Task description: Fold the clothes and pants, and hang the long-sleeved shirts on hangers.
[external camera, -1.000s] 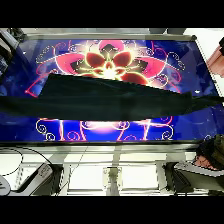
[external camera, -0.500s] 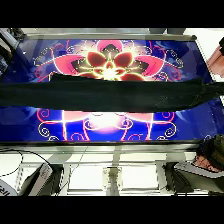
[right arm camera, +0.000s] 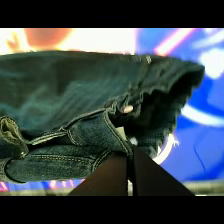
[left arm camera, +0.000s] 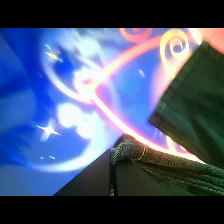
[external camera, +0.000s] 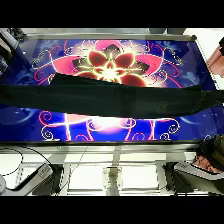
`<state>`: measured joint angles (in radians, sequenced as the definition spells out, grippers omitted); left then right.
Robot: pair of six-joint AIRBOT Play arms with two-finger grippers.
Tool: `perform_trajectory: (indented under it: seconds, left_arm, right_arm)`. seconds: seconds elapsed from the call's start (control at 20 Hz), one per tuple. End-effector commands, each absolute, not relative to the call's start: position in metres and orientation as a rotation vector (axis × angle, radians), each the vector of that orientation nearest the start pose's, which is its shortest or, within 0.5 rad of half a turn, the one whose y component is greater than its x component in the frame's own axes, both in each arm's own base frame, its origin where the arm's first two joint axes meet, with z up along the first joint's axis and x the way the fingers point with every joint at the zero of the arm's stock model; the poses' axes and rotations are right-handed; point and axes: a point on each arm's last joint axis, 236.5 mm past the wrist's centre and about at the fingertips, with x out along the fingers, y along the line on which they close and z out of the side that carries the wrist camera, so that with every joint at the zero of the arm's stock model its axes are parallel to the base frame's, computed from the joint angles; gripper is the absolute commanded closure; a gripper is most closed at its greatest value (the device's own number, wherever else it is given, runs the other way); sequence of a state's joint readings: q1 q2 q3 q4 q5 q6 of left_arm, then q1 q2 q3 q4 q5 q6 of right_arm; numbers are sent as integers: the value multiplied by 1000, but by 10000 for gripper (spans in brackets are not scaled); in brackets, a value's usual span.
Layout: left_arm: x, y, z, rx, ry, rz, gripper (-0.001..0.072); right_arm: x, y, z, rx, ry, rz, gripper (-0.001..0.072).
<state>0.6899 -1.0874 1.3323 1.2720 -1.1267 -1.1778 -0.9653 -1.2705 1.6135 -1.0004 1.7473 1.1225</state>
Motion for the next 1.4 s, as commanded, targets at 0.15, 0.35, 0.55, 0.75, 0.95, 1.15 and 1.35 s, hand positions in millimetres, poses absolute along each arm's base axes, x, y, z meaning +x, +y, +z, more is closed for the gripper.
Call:
perform_trajectory:
  seconds: [0.15,0.35,0.55,0.75,0.95,1.15,1.35]
  left_arm:
    - [420,166,75,-141,1096,132,685]
    - [473,159,59,-56,1126,145,685]
    - [504,161,38,-58,1139,177,684]
    - [538,149,45,-27,1040,159,684]
    - [580,122,68,30,866,122,684]
    - [594,105,56,36,853,97,684]
    - [595,104,37,21,887,98,685]
  right_arm:
    - [293,-203,120,488,1246,-183,699]
    - [310,-226,98,553,1226,-260,698]
    - [321,-238,68,623,1253,-288,698]
    - [343,-262,54,640,1172,-357,697]
    - [356,-276,41,655,1132,-390,697]
    - [359,-271,5,706,1158,-378,696]
    - [362,-261,-24,711,1214,-350,695]
